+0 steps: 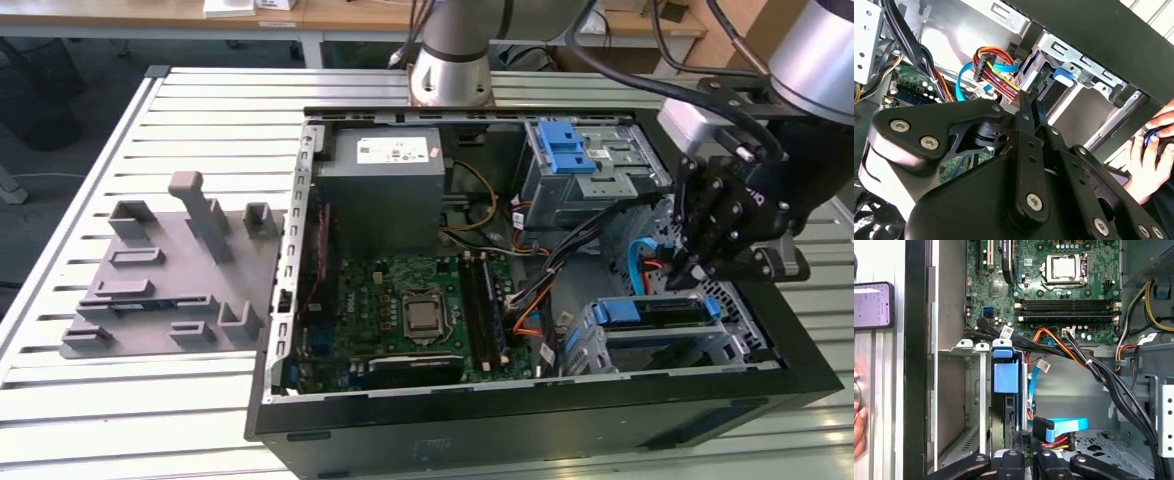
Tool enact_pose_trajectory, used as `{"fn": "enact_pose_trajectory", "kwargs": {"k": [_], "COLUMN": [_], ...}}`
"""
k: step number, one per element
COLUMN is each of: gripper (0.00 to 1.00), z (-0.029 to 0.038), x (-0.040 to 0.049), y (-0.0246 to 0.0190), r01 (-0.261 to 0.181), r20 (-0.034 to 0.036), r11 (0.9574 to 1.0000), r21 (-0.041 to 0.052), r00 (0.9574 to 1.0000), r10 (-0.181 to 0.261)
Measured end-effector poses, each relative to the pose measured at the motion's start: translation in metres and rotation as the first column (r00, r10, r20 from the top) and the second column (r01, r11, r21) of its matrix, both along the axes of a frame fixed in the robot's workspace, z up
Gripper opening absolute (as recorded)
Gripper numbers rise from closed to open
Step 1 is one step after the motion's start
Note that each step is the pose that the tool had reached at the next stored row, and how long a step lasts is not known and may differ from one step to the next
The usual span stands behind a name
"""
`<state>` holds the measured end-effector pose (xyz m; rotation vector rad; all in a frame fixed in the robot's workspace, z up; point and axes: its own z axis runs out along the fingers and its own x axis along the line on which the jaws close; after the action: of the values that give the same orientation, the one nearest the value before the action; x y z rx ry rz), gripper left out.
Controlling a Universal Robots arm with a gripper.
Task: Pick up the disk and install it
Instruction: 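Insert the first disk wire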
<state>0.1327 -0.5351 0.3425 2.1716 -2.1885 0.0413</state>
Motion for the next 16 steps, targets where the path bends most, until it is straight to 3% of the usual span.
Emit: {"fn": "enact_pose_trajectory", "kwargs": {"k": [5, 16], "gripper": [0.16, 0.16], "z": [-0.0038, -0.0058], "x": [0.0001, 0.0019], "y": [-0.0046, -0.0097], "r01": [0.006, 0.025], "r20": [-0.0011, -0.0027], "r11": [1.0000, 0.9997], "r21": [-0.0002, -0.0005], "r00": [1.0000, 0.9997], "r10": [-0.006, -0.025]}}
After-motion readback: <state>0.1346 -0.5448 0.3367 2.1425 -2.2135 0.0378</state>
